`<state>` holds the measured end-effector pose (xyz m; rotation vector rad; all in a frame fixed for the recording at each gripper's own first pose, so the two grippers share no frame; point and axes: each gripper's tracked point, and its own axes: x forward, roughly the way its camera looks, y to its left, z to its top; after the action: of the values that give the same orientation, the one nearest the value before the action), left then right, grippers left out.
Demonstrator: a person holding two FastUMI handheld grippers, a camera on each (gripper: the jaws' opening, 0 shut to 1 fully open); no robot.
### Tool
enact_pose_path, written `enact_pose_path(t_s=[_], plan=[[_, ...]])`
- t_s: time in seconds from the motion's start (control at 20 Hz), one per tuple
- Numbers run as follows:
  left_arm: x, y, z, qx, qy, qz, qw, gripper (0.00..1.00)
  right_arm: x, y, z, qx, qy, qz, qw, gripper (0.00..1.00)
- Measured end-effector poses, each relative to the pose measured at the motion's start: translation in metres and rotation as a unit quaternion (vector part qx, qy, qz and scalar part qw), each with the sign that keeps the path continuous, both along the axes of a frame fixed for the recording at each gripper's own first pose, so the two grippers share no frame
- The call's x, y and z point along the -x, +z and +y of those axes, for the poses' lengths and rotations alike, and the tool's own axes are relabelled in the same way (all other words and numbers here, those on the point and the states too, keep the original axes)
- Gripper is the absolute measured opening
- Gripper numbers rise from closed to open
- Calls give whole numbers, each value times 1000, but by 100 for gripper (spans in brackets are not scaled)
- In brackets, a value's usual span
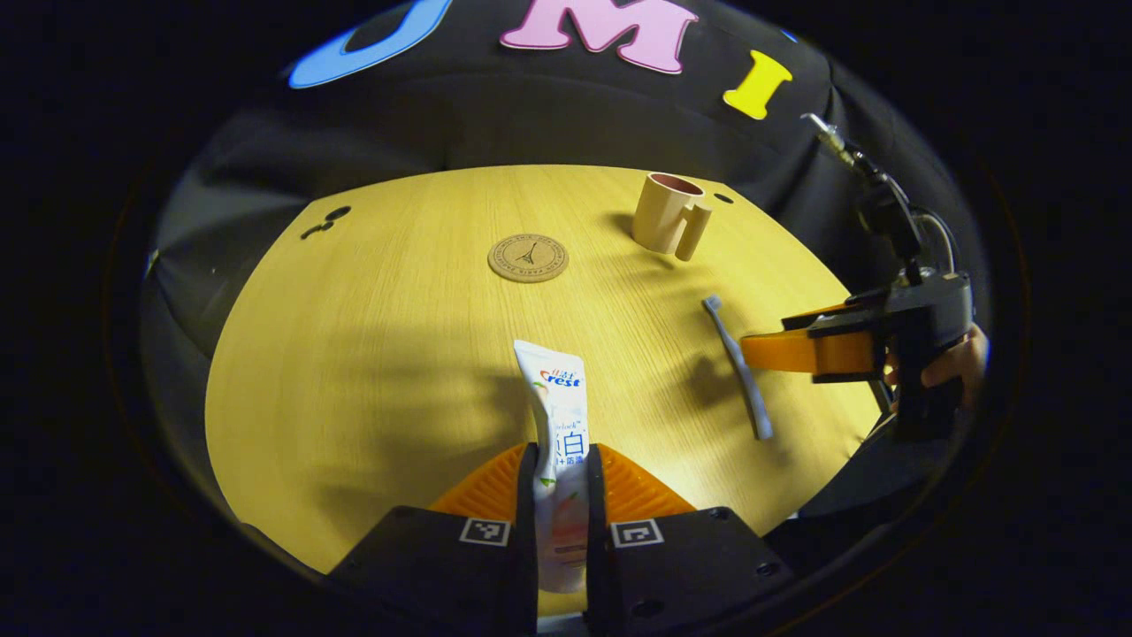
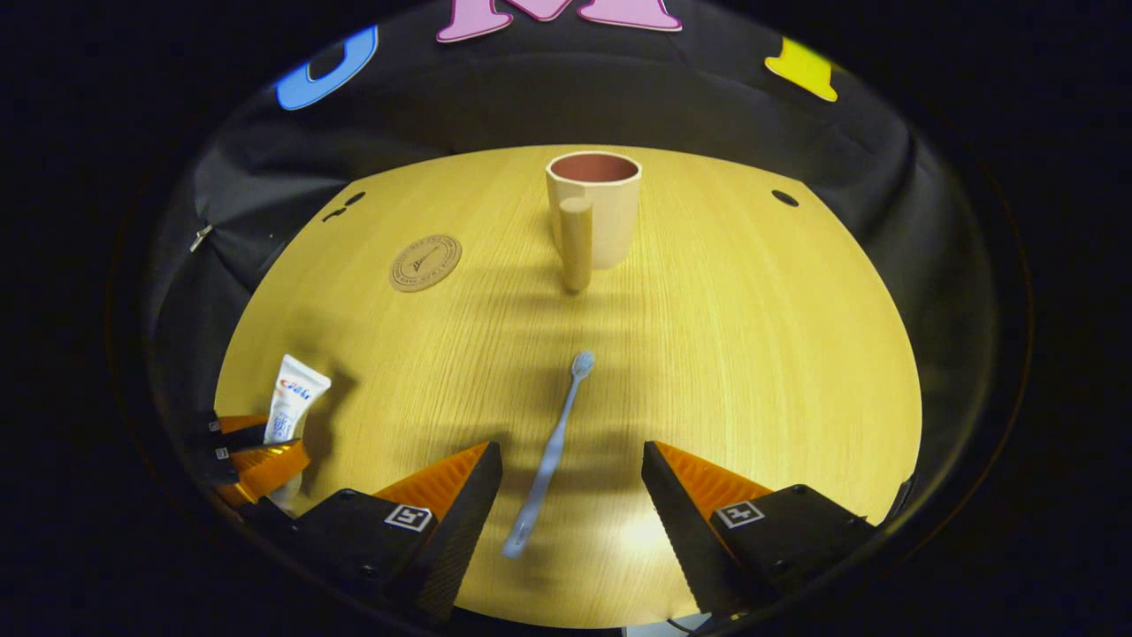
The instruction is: Put the toothbrush and toothpaste on the desktop into the cup, then pick up the cup and place it on the coaster on the desktop.
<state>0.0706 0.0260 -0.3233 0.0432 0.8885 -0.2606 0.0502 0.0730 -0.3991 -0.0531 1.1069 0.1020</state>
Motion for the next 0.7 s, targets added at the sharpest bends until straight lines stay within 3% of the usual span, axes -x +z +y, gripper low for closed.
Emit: enact_pose_path(t_s=[0.4, 0.5, 0.7], plan=[[25, 13, 15, -2, 13, -8, 1000, 27, 0, -26, 1, 25, 5, 36, 999, 96], [25, 14, 12, -1, 8, -9, 1000, 27, -2, -27, 6, 24, 5, 36, 999, 92], [27, 13, 7, -7, -5, -8, 1000, 27, -1, -27, 12, 24, 13, 43, 999, 58]])
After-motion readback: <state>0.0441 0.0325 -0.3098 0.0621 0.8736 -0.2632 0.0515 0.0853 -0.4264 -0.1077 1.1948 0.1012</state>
